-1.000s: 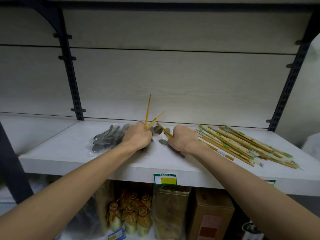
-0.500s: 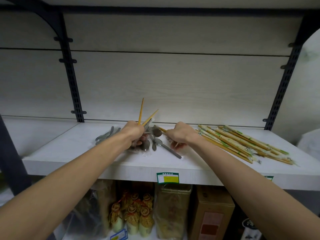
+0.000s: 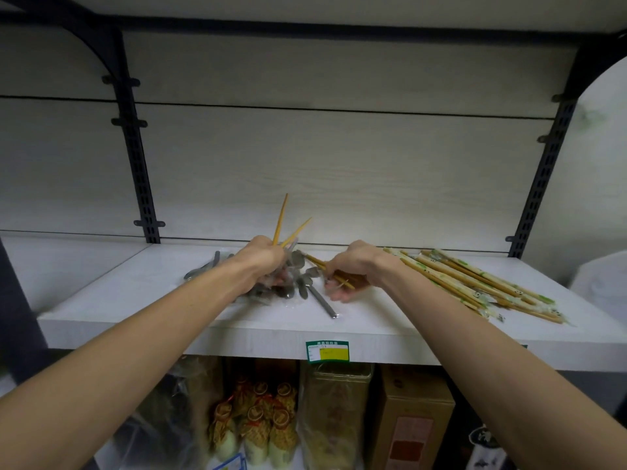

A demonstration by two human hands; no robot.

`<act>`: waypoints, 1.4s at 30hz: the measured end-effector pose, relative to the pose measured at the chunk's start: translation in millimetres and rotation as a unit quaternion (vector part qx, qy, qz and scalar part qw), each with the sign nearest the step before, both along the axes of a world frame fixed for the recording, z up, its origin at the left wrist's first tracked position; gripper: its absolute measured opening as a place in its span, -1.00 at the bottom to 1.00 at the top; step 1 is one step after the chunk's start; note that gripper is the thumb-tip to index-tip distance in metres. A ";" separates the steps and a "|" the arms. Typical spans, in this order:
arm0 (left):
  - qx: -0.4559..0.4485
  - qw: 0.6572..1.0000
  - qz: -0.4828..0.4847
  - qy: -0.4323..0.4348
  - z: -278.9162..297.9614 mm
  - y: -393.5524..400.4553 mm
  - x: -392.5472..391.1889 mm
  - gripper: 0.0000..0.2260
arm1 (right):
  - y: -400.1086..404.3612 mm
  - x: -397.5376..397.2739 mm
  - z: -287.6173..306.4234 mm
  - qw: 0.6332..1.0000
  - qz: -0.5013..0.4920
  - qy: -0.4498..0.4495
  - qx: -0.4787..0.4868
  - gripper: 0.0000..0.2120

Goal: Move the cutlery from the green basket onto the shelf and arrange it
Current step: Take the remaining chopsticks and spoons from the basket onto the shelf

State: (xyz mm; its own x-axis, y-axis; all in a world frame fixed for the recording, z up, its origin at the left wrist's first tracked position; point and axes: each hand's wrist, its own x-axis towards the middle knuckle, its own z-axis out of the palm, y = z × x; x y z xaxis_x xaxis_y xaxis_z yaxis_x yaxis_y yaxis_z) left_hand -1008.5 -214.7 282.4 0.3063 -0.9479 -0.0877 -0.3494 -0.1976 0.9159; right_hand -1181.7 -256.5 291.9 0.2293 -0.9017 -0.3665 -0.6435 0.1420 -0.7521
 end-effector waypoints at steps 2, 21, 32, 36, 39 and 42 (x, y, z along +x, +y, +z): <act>-0.003 1.000 -0.005 0.007 1.3 0.6 0.1 -0.85 | -0.7 -0.2 1.3 1.000 -0.018 -0.015 -0.008 -0.79; -0.084 0.995 -0.041 0.026 -3.8 4.2 -7.3 -0.83 | -2.9 -11.2 -15.8 0.990 -0.041 -0.009 -0.138 -0.81; -0.110 0.990 -0.077 -0.039 -3.7 -8.6 -24.7 -0.80 | -6.6 -35.3 -22.8 0.976 0.043 0.065 -0.203 -0.73; -0.115 0.987 -0.084 -0.078 -8.2 -13.9 -23.7 -0.80 | -7.3 -33.8 -29.2 0.978 0.086 0.066 -0.177 -0.73; -0.120 0.984 -0.085 -0.101 -7.9 -15.4 -18.8 -0.81 | -5.2 -30.4 -28.8 0.974 0.098 0.096 -0.182 -0.68; -0.118 0.984 -0.090 -0.103 -7.0 -16.8 -15.7 -0.81 | -3.3 -33.8 -19.7 0.971 0.090 0.096 -0.199 -0.67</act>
State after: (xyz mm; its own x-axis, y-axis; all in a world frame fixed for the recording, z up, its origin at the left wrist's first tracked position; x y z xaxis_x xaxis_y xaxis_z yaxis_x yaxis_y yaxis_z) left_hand -1024.2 -231.5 275.4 0.1197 -0.9751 0.1869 -0.5418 0.0936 0.8353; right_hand -1215.5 -259.8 272.2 0.3575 -0.9326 -0.0487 -0.7651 -0.2626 -0.5879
